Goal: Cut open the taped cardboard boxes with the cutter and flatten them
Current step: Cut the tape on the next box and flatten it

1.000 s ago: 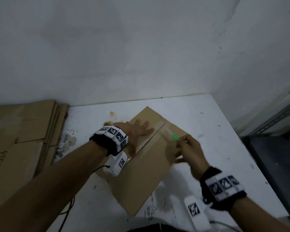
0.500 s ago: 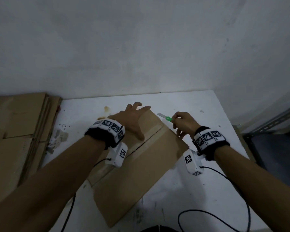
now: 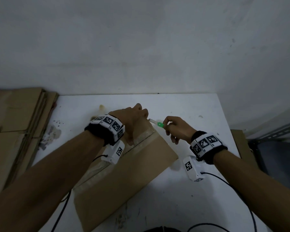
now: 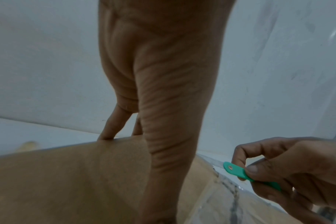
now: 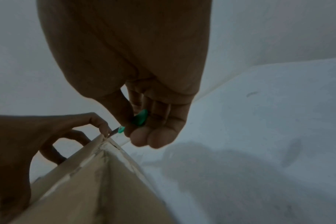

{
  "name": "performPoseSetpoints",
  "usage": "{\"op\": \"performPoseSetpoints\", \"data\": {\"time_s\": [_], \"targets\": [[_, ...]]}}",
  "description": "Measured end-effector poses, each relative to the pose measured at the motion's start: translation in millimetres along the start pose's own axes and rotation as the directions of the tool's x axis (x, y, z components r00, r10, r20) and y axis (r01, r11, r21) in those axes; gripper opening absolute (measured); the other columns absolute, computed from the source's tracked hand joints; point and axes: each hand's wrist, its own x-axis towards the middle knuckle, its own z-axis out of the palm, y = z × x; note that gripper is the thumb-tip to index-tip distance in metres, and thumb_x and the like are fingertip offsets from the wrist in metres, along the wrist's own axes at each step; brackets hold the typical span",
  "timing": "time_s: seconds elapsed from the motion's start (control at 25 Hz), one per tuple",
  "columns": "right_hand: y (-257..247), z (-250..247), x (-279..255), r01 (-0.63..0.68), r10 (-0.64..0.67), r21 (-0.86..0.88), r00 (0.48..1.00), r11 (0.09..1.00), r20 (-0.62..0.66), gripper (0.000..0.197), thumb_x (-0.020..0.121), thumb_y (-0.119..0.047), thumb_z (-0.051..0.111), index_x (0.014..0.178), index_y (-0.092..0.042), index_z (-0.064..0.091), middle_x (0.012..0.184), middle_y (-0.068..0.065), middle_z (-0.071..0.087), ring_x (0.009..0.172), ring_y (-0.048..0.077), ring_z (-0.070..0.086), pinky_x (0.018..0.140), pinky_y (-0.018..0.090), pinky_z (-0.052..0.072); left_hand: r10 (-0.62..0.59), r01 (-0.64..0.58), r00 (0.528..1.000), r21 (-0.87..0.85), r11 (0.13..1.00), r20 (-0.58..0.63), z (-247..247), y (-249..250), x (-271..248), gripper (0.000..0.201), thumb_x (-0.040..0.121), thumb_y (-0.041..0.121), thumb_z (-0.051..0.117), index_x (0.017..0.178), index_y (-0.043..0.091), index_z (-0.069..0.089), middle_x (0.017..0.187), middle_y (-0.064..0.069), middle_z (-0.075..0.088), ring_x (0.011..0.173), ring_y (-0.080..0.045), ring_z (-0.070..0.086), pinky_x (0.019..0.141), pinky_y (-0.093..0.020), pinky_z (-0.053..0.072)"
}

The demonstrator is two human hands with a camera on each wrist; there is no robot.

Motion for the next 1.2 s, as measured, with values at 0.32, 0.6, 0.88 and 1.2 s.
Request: {"op": "performPoseSetpoints", "data": {"time_s": [0.32, 0.6, 0.88, 1.2], "targets": [[5, -19, 14, 0.072, -0.062, -0.081, 0.991, 0.994, 0.122, 0.012, 0.099, -0.015, 0.051, 0.091, -0.01, 0.057, 0.072, 0.011, 0.058, 0.044, 0.021, 0.047, 0.044, 0.03, 0.045, -0.042, 0.042, 0.997, 0.002, 0.999, 0.066, -8, 2, -2, 0.109, 0.042, 0.034, 0.101, 0.128, 0.033, 0.034, 0.137, 0.003, 0.022, 0.111, -0.026, 0.049, 0.087, -0.047, 0.055], [-2, -20, 17, 0.161, -0.127, -0.229, 0.979, 0.96, 0.157, 0.013, 0.101, -0.02, 0.049, 0.097, -0.01, 0.057, 0.075, 0.012, 0.059, 0.047, 0.023, 0.047, 0.044, 0.03, 0.043, -0.05, 0.05, 0.997, 0.002, 0.999, 0.066, -8, 0, -1, 0.11, 0.038, 0.037, 0.102, 0.125, 0.036, 0.034, 0.136, 0.005, 0.022, 0.11, -0.025, 0.049, 0.086, -0.048, 0.056], [-11, -36, 22, 0.158, -0.073, -0.341, 0.966, 0.927, 0.25, 0.016, 0.1, -0.029, 0.055, 0.09, -0.02, 0.062, 0.064, 0.001, 0.052, 0.047, 0.016, 0.036, 0.043, 0.023, 0.033, -0.059, 0.06, 0.996, -0.016, 0.998, 0.074, -11, 0, -4, 0.109, 0.039, 0.036, 0.102, 0.124, 0.037, 0.034, 0.135, 0.007, 0.018, 0.105, -0.021, 0.047, 0.085, -0.049, 0.056], [-16, -27, 24, 0.173, -0.073, -0.312, 0.949, 0.934, 0.306, 0.023, 0.099, -0.037, 0.058, 0.097, -0.016, 0.065, 0.06, 0.003, 0.046, 0.043, 0.013, 0.034, 0.041, 0.022, 0.032, -0.044, 0.041, 0.991, 0.023, 0.999, 0.123, -14, 7, -5, 0.107, 0.048, 0.031, 0.1, 0.13, 0.032, 0.032, 0.142, 0.005, 0.017, 0.109, -0.024, 0.05, 0.076, -0.039, 0.051]]}}
